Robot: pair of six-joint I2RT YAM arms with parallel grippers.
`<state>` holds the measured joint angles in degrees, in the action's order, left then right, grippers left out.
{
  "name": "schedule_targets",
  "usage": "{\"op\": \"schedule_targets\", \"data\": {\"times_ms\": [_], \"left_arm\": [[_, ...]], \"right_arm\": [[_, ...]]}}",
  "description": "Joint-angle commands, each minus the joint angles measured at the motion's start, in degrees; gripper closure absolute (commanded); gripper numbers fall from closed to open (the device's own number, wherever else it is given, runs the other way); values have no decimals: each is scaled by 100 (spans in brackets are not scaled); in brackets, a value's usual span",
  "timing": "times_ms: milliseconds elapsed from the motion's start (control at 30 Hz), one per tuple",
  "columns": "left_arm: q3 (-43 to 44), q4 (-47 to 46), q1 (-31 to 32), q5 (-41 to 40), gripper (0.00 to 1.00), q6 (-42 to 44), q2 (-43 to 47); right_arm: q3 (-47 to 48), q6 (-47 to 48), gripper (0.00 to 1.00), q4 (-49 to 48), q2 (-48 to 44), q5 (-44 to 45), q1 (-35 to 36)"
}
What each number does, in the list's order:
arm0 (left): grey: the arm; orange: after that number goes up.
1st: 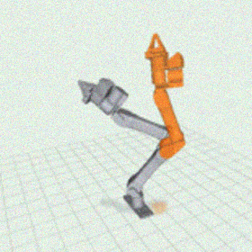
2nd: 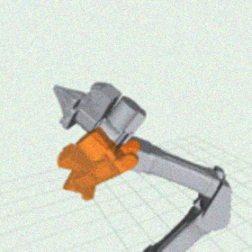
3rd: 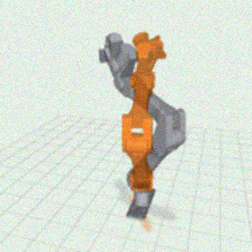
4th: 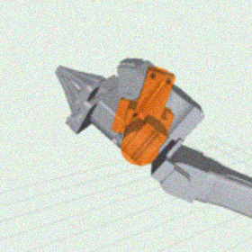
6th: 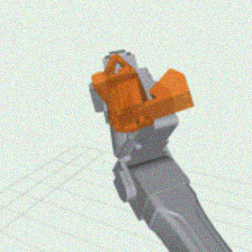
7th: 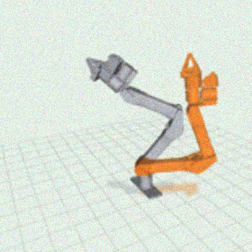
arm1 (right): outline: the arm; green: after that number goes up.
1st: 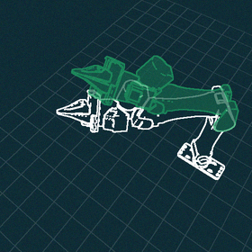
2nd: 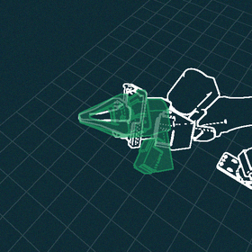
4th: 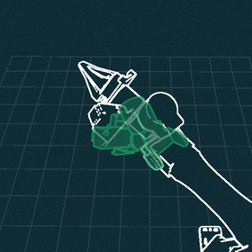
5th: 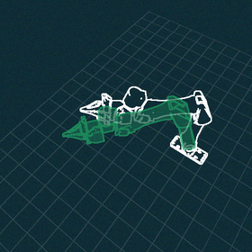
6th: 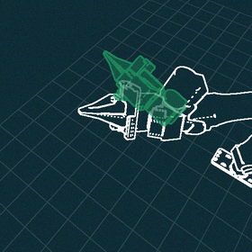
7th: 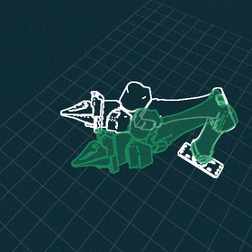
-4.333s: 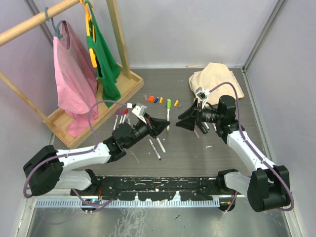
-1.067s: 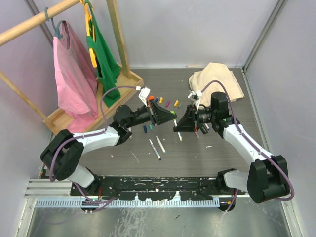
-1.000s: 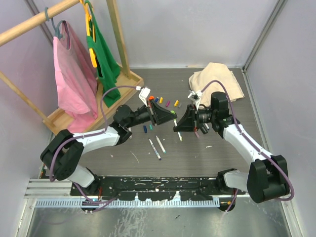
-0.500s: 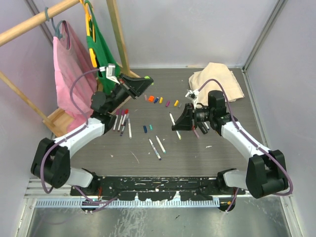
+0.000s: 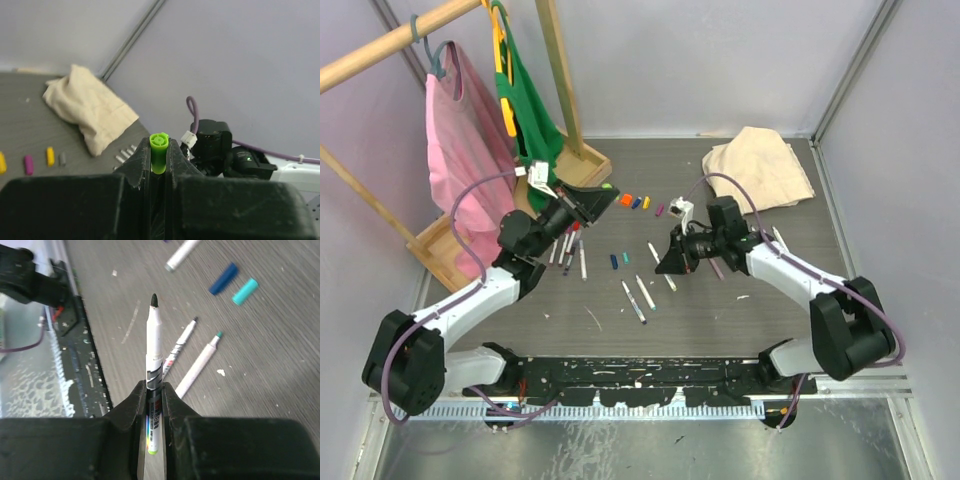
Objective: Open the pen caps
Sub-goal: Place the pen at the center of the board.
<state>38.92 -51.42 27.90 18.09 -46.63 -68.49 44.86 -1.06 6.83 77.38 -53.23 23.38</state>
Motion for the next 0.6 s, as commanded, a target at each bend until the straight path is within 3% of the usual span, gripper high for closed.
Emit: {"op": "schedule_targets", "data": {"times_ms": [0, 333, 567], "left_arm": [[-377, 410, 5, -423, 100, -37, 80], [-353, 2298, 26, -1160, 100, -626, -240], [-119, 3121, 127, -1445, 100, -811, -614]], "right_arm": [[381, 148, 98, 255, 375, 1423, 416], [616, -671, 89, 305, 1272, 2750, 1008], [871, -839, 84, 668, 1723, 2982, 1191]]}}
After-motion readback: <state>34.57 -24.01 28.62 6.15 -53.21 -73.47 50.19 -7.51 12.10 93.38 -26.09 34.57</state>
